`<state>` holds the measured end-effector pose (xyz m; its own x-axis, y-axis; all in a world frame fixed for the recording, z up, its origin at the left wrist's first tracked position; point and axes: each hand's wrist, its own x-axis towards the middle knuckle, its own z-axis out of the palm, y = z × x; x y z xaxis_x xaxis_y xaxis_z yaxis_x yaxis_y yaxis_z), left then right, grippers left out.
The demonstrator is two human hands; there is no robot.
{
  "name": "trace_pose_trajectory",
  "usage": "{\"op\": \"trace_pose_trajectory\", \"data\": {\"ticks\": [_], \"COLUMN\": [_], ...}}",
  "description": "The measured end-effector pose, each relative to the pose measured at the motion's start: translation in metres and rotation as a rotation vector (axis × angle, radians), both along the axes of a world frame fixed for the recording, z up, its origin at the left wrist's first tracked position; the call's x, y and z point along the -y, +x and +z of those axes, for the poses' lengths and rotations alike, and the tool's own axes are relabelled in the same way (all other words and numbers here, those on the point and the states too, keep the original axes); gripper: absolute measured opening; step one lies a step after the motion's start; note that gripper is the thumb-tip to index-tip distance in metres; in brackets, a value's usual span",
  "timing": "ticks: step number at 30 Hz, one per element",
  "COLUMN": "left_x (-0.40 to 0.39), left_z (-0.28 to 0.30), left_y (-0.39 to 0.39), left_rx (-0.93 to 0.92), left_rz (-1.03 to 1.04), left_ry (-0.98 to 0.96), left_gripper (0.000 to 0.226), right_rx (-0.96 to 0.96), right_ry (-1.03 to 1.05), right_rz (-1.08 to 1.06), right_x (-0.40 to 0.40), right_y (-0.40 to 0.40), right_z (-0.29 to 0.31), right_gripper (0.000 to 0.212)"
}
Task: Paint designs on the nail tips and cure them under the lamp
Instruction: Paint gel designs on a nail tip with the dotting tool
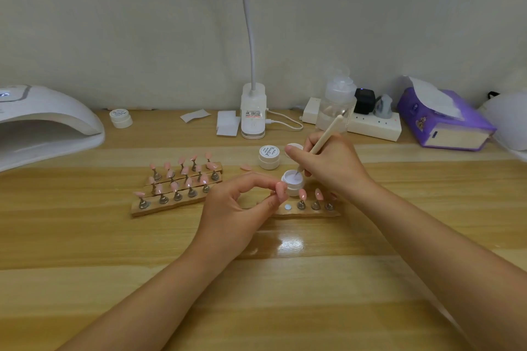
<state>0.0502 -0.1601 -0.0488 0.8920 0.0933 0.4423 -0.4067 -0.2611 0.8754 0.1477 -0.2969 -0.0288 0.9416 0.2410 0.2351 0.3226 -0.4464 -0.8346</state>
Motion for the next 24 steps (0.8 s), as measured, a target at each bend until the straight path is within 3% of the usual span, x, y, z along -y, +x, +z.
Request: {"op": "trace_pose_trajectory", "data": {"ticks": [11, 16, 24], "left_x": [0.001, 0.000, 0.001], "left_z": [0.001, 0.001, 0.002], "left_y": [0.000, 0.000, -0.001], "left_rx": [0.018, 0.019, 0.000], "left_rz": [-0.006, -0.005, 0.002], "left_ry": [0.020, 0.022, 0.014], "left_gripper": [0.005, 0.007, 0.003], "right_rx": [0.061, 0.137, -0.065], "right_ry": [-0.093, -0.098, 0.163], "right_rz": [0.063, -0.040, -0.074], "right_x": [-0.003, -0.001, 0.007], "right_y": [0.000, 0.002, 0.009], "right_z": [-0.002, 0.005, 0.005], "right_gripper": [0.037, 0.037, 0.038]}}
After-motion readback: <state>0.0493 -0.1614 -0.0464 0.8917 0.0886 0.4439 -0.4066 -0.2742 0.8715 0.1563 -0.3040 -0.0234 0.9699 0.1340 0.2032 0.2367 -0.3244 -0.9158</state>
